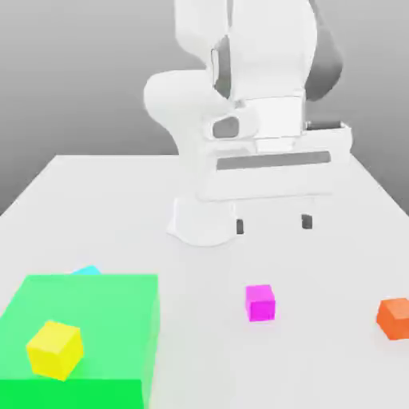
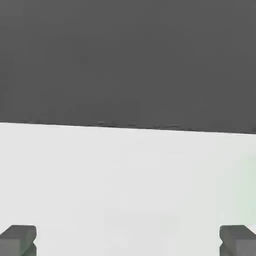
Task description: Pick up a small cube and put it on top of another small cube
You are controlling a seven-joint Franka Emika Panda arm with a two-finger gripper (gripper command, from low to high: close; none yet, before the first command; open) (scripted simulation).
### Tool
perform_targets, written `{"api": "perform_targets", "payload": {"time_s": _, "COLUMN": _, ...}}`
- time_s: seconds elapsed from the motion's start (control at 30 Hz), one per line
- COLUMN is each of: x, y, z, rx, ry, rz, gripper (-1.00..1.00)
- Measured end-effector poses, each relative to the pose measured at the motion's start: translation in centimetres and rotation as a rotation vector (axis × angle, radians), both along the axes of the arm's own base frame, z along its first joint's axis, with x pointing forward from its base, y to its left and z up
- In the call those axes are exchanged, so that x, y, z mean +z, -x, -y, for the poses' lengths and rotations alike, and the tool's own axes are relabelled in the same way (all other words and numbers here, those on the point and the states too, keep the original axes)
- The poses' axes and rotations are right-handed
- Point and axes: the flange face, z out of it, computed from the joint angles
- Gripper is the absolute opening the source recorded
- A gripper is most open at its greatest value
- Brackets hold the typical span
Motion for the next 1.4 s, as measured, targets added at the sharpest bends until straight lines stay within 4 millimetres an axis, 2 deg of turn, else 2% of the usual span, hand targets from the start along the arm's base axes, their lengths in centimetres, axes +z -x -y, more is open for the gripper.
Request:
{"api": "perform_targets", "payload": {"time_s": 0.1, "x": -7.7, "y": 4.4, "z": -0.7, "rx": 0.018, "ry": 0.031, "rz": -0.123, "gripper": 0.00}}
{"api": "perform_targets", "payload": {"time_s": 0.13, "x": -9.6, "y": 5.2, "z": -0.8, "rx": 0.024, "ry": 0.035, "rz": -0.145, "gripper": 0.00}}
{"api": "perform_targets", "payload": {"time_s": 0.2, "x": -11.8, "y": 5.8, "z": -0.8, "rx": 0.024, "ry": 0.036, "rz": -0.162, "gripper": 0.00}}
{"api": "perform_targets", "payload": {"time_s": 0.33, "x": -15.0, "y": 6.2, "z": -0.9, "rx": 0.025, "ry": 0.039, "rz": -0.167, "gripper": 0.00}}
{"api": "perform_targets", "payload": {"time_s": 0.37, "x": -15.6, "y": 6.2, "z": -0.8, "rx": 0.025, "ry": 0.041, "rz": -0.167, "gripper": -1.00}}
{"api": "perform_targets", "payload": {"time_s": 0.57, "x": -15.9, "y": 6.3, "z": -0.8, "rx": 0.025, "ry": 0.042, "rz": -0.166, "gripper": -1.00}}
{"api": "perform_targets", "payload": {"time_s": 0.67, "x": -14.6, "y": 6.1, "z": -0.9, "rx": 0.026, "ry": 0.038, "rz": -0.167, "gripper": -1.00}}
{"api": "perform_targets", "payload": {"time_s": 0.9, "x": -9.7, "y": 6.0, "z": -0.7, "rx": 0.018, "ry": 0.042, "rz": -0.166, "gripper": -1.00}}
{"api": "perform_targets", "payload": {"time_s": 0.97, "x": -8.7, "y": 3.9, "z": 0.3, "rx": -0.050, "ry": 0.038, "rz": -0.167, "gripper": -1.00}}
{"api": "perform_targets", "payload": {"time_s": 1.2, "x": -4.7, "y": -5.4, "z": 7.9, "rx": -0.375, "ry": 0.013, "rz": -0.171, "gripper": -1.00}}
{"api": "perform_targets", "payload": {"time_s": 1.4, "x": -0.3, "y": -11.2, "z": 16.5, "rx": -0.634, "ry": -0.012, "rz": -0.174, "gripper": -1.00}}
